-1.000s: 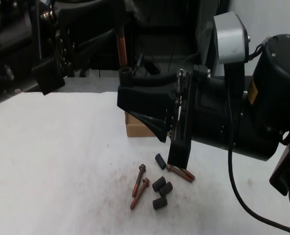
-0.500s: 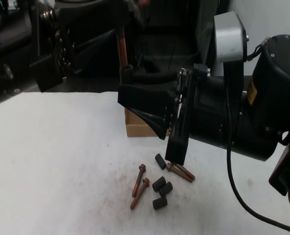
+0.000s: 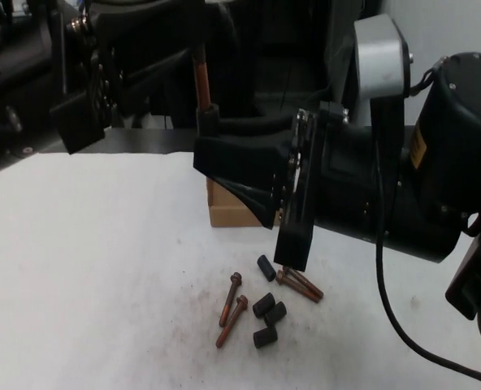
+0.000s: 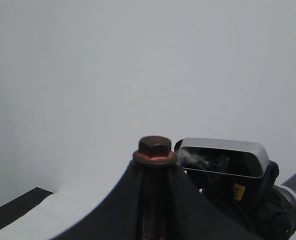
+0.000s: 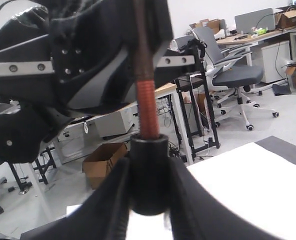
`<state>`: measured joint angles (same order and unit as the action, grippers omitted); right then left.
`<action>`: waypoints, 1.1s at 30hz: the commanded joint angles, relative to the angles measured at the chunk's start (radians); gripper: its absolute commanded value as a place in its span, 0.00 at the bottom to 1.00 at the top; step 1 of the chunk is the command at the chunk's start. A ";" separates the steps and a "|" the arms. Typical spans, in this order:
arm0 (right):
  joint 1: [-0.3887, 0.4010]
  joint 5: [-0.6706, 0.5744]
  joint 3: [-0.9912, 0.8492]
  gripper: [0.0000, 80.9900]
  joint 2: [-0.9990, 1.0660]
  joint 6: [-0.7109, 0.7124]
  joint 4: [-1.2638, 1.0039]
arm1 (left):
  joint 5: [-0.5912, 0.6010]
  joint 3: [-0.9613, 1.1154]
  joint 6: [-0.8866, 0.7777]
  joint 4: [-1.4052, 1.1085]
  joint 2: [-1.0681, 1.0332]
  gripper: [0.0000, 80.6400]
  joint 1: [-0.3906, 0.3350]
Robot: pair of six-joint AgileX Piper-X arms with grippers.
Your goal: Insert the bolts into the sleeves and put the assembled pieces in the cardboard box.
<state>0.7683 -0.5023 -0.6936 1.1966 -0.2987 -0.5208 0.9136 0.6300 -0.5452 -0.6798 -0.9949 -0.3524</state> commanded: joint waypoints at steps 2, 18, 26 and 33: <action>-0.003 -0.014 -0.022 0.01 0.001 0.007 -0.013 | -0.024 -0.003 0.006 -0.003 -0.002 0.00 -0.002; -0.003 -0.028 -0.022 0.01 0.001 0.031 0.015 | -0.018 -0.003 0.003 -0.003 -0.002 0.13 -0.002; -0.003 -0.028 -0.022 0.01 0.001 0.031 0.015 | -0.009 -0.003 -0.001 0.040 -0.002 0.50 -0.002; -0.003 -0.028 -0.022 0.01 0.001 0.031 0.015 | -0.007 -0.003 -0.001 0.040 -0.002 0.50 -0.002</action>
<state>0.7683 -0.5228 -0.7029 1.1966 -0.2720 -0.4933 0.8958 0.6242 -0.5452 -0.6348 -0.9949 -0.3524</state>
